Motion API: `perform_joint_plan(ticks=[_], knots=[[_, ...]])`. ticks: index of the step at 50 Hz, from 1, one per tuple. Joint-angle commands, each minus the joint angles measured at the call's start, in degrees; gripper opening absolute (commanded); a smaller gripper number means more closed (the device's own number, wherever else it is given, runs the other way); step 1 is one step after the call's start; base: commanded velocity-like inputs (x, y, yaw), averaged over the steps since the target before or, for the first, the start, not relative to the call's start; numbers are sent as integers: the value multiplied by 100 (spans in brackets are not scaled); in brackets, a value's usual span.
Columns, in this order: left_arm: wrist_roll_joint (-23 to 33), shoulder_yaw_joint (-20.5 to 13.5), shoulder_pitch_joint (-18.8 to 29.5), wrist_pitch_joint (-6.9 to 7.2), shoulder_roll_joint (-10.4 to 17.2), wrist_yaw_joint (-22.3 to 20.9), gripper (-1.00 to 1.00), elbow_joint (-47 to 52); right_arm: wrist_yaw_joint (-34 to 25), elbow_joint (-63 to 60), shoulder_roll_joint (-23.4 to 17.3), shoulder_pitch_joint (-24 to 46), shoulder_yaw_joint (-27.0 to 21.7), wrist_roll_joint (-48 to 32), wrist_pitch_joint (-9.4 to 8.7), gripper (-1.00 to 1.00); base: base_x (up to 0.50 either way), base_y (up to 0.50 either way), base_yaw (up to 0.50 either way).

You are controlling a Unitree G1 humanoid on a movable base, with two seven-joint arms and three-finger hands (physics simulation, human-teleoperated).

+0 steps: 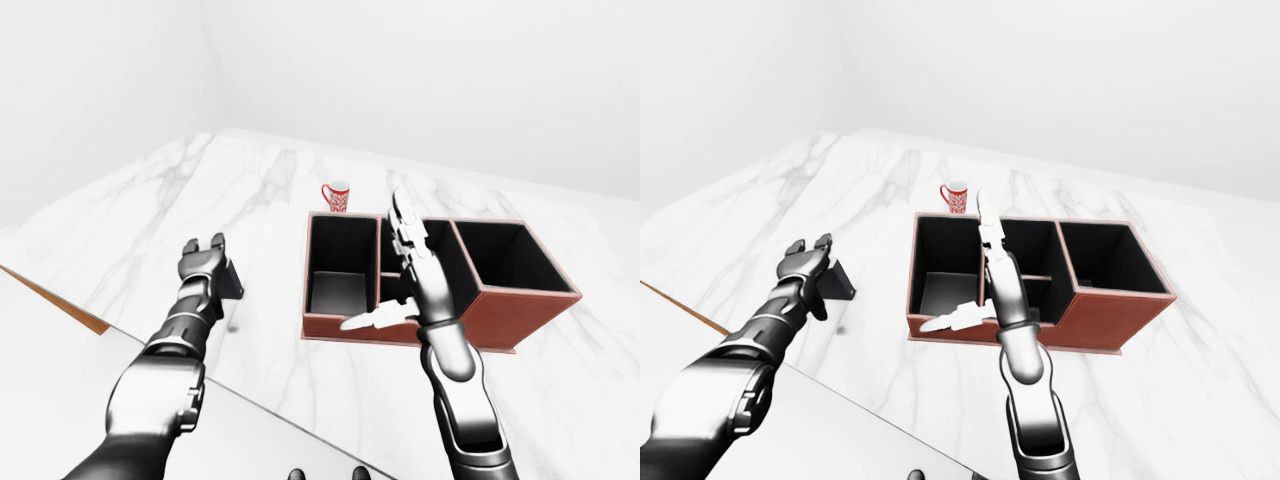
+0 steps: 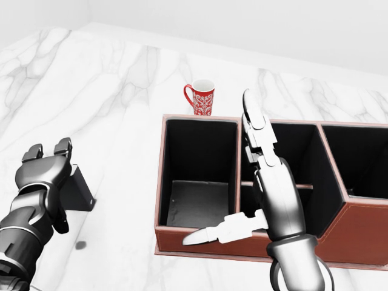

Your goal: Pick up the book and place it in the right compartment of the caddy.

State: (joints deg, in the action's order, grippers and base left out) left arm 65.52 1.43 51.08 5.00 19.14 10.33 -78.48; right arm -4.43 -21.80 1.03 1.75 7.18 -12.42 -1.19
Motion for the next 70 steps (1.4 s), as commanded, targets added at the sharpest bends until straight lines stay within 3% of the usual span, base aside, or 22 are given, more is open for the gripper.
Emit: perform_joint_plan(ticks=[1, 18, 19, 20, 35, 48, 58, 70], knots=[[53, 8, -148, 0, -97, 88, 100, -35, -6, 6, 3, 0, 9, -1, 1, 100, 0, 0, 0], [56, -22, -325, 0, -166, 126, 100, -57, -8, 13, 12, 1, 41, -22, 16, 100, 0, 0, 0], [44, -30, -335, 0, -165, 128, 52, -56, -11, -6, 14, 0, 46, -25, -3, 100, 0, 0, 0], [5, -53, -348, 0, -155, 103, -100, -52, -11, -18, 15, 3, 40, -22, -21, 100, 0, 0, 0], [-185, -66, -381, 0, -163, 109, -100, -35, -5, -4, 6, -34, 51, -25, 19, 100, 0, 0, 0], [-424, -71, -139, 0, -152, 184, -100, 33, -7, -2, 3, -38, 35, -13, 21, 100, 0, 0, 0], [-728, -106, 413, -19, 142, 176, -100, 314, 1, 25, 12, -20, 43, -22, 26, 100, 0, 0, 0], [-734, -58, 752, 0, 362, -278, -100, 1061, -15, -49, 18, 11, 45, -20, -56, 100, 0, 0, 0]])
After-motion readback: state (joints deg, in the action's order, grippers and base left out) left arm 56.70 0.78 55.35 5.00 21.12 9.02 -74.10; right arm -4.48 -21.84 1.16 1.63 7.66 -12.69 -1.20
